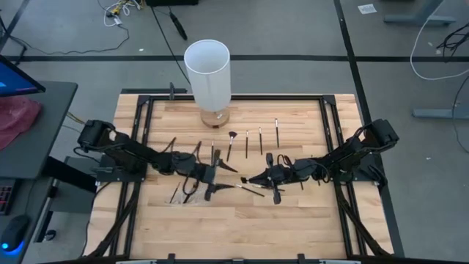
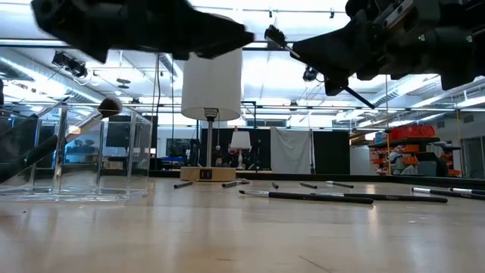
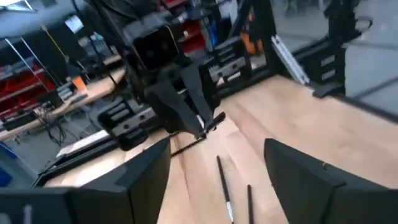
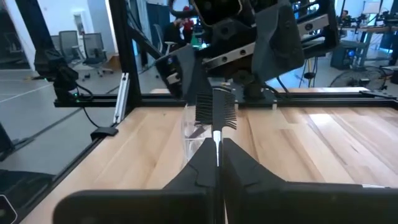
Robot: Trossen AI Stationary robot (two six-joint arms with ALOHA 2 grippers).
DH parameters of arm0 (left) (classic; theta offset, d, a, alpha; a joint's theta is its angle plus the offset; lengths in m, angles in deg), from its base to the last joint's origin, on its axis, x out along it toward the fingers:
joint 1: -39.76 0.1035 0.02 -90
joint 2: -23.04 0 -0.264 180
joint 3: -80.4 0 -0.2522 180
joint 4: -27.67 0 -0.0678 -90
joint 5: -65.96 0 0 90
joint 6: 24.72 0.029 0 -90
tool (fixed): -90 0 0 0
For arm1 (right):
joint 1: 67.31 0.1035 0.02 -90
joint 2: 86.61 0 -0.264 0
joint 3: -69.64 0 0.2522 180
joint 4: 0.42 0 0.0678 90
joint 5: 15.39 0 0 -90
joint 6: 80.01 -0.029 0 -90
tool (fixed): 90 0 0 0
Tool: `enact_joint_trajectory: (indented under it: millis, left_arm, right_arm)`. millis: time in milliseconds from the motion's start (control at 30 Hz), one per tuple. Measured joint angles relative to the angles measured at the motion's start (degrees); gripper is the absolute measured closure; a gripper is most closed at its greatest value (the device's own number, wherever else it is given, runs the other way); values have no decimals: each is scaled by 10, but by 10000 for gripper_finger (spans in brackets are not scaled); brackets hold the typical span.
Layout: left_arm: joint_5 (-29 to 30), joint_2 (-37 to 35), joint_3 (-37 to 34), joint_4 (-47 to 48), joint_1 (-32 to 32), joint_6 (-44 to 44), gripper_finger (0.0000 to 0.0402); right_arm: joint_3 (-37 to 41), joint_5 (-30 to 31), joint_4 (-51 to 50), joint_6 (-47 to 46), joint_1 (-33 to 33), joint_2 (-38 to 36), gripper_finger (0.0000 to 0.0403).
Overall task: Put items in baskets/containers
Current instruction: Put the brow brush in the transparent organizer
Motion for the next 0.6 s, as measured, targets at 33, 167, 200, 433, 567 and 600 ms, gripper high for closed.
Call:
enact_joint_trajectory:
  millis: [33,167,200,433,567,600]
  left_arm:
    - [2,4,18,32,-1,10,134]
    - [24,19,77,137,-7,62,144]
    - [28,21,86,146,-10,71,151]
    - [31,27,107,153,-26,169,207]
    - [31,27,107,154,-26,199,232]
    - [32,27,107,154,-26,208,238]
  right_arm:
    - [0,0,0,0,0,0,398]
    - [0,0,-1,-1,0,0,397]
    - [0,0,-1,-1,0,0,397]
    - [-1,0,-5,-1,0,0,397]
    - [-1,0,-5,-1,0,0,397]
    - [-1,0,-5,-1,0,0,397]
